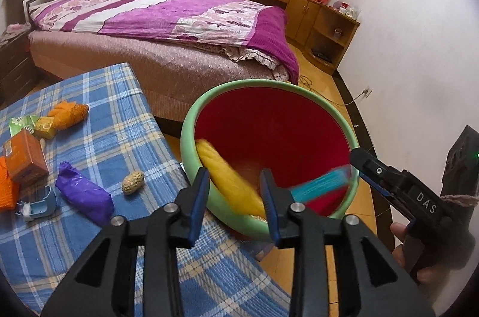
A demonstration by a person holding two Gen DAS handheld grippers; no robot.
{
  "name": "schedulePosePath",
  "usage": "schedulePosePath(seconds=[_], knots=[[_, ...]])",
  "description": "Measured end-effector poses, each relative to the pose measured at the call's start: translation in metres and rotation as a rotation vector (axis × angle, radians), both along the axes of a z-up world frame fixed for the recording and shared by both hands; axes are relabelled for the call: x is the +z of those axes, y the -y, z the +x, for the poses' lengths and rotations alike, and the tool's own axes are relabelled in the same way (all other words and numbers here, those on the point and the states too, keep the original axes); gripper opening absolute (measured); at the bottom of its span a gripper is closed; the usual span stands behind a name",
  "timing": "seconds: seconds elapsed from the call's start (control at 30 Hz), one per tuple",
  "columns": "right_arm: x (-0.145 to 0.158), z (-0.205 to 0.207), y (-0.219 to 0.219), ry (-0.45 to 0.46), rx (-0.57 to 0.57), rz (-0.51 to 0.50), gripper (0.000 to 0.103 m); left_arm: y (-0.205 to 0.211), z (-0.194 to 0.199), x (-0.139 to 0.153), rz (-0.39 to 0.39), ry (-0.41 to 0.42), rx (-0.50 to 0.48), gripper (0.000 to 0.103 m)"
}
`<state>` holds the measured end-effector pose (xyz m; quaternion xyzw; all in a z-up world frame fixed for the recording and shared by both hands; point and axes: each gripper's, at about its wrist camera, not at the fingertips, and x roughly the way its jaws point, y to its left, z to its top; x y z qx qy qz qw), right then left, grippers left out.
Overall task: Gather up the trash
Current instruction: 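Open both tools to drop the foam net and box into the bucket, then move both open tools back over the table items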
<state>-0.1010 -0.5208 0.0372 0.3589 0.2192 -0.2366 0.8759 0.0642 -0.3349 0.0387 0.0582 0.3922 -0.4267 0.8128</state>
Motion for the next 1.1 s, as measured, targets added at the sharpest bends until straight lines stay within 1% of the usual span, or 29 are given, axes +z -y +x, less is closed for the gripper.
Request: schedulePosePath(seconds=[0.1, 0.4, 0.63, 0.73, 1.1], knots=[[0.000, -0.001, -0.001, 0.000, 0.005, 0.001, 0.068, -0.001, -0.002, 0.001, -0.002, 0.013, -0.003, 0.038], [0.006, -0.003, -0.006, 0.000, 0.002, -0.012, 0.068, -0.022, -0.002, 0.006, -0.019, 0.005, 0.036, 0.038], [0.015, 0.000, -0.020, -0.001, 0.025, -0.027, 0.069, -0.052, 0.002, 0.010, -0.030, -0.001, 0.107, 0.038], [0.019, 0.002, -0.030, 0.002, 0.044, -0.034, 0.074, -0.064, 0.006, 0.011, -0.038, 0.000, 0.140, 0.038], [0.024, 0.019, -0.063, -0.016, 0.117, -0.043, 0.075, -0.120, 0.022, 0.012, -0.050, 0.005, 0.264, 0.038]])
